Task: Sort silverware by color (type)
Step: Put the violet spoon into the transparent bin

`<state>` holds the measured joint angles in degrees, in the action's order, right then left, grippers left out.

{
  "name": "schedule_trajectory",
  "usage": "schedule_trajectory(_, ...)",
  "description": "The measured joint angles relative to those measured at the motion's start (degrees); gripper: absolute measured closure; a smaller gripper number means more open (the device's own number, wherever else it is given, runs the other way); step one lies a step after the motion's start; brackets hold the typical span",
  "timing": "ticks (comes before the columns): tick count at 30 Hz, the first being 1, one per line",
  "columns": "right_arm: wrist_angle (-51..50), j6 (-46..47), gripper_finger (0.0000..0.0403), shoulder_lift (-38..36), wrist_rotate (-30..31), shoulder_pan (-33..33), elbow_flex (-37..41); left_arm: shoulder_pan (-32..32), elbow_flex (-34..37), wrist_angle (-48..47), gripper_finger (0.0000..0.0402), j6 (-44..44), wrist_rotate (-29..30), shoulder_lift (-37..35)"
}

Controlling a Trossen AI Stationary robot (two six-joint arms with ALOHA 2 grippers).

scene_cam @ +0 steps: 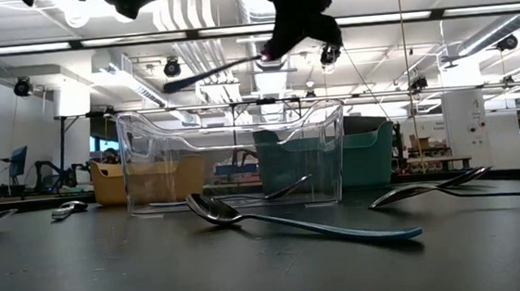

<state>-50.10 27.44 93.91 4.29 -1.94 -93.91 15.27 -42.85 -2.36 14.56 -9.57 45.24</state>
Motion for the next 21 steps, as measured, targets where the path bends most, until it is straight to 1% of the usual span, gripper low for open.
schedule_trajectory(3, -4.02, 3.53, 0.0394, 1.71, -4.86, -0.48, -3.78, 0.02, 1.11, 1.59, 0.0251, 0.18, 3.52, -1.52)
schedule_trajectory(5, -6.8, 6.41, 0.0394, 2.86, -7.03, -1.02, -6.09, 0.02, 1.98, 2.56, 0.0251, 0.69, 5.22, -2.33)
schedule_trajectory(9, -11.84, 11.04, 0.0394, 5.27, -10.43, -2.15, -9.09, 0.01, 3.36, 4.01, 0.0251, 1.45, 5.14, -3.18)
schedule_trajectory(12, -13.67, 13.72, 0.0394, 7.01, -12.38, -2.72, -9.82, 0.01, 3.38, 4.03, 0.0251, 1.67, 5.54, -3.17)
schedule_trajectory(17, -13.67, 15.93, 0.0394, 10.05, -14.76, -3.45, -9.96, 0.02, 3.38, 4.23, 0.0251, 1.74, 5.89, -3.25)
schedule_trajectory(21, -13.42, 16.32, 0.0394, 11.97, -14.88, -3.82, -9.98, 0.02, 3.38, 4.17, 0.0251, 2.73, 5.91, -3.29)
